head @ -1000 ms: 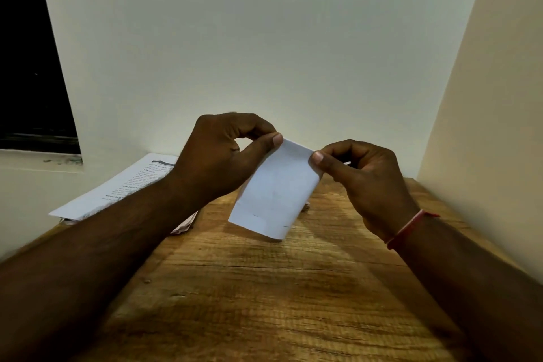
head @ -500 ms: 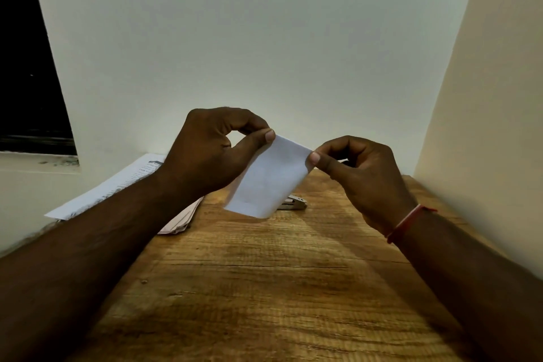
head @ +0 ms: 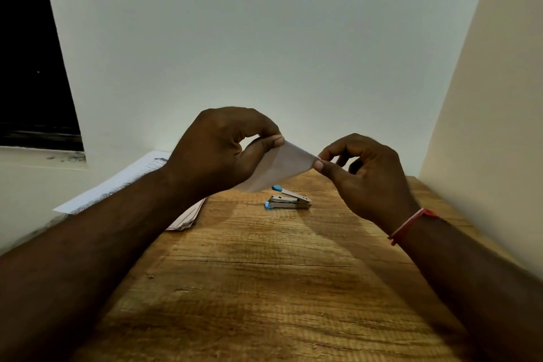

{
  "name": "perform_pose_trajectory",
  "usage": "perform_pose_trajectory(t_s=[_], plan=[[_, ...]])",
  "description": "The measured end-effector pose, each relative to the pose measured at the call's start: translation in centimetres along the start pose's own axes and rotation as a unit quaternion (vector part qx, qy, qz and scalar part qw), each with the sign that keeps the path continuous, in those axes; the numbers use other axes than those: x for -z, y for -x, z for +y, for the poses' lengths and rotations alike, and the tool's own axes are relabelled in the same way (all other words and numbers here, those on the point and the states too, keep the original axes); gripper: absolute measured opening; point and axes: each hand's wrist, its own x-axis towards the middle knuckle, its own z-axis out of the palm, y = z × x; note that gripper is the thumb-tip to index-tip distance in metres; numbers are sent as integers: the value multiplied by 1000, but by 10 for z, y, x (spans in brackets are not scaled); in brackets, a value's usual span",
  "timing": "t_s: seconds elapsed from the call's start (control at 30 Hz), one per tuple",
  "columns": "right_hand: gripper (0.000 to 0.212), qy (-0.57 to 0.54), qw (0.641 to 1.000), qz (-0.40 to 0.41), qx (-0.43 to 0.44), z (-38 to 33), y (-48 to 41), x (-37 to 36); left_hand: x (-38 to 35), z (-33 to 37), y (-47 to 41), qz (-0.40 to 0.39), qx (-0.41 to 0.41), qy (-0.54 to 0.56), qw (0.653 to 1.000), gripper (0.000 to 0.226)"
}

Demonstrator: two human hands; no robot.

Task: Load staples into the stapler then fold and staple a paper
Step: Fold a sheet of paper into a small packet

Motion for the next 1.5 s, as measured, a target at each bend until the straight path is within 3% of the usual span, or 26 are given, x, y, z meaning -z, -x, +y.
perform_pose_trajectory(t_s=[0.43, 1.17, 1.4, 1.5], plan=[[12, -24, 999, 40, 21, 1, 0, -2, 0, 0, 1, 26, 12, 20, 999, 4], [20, -63, 996, 61, -27, -5, 0, 1, -2, 0, 1, 45, 52, 40, 997, 2], [5, -314, 944, 50, -92, 3, 2, -5, -9, -1, 1, 52, 163, 95, 981, 4], [24, -383, 918, -4, -105, 1, 9, -10, -10, -4, 1, 52, 203, 126, 970, 4]])
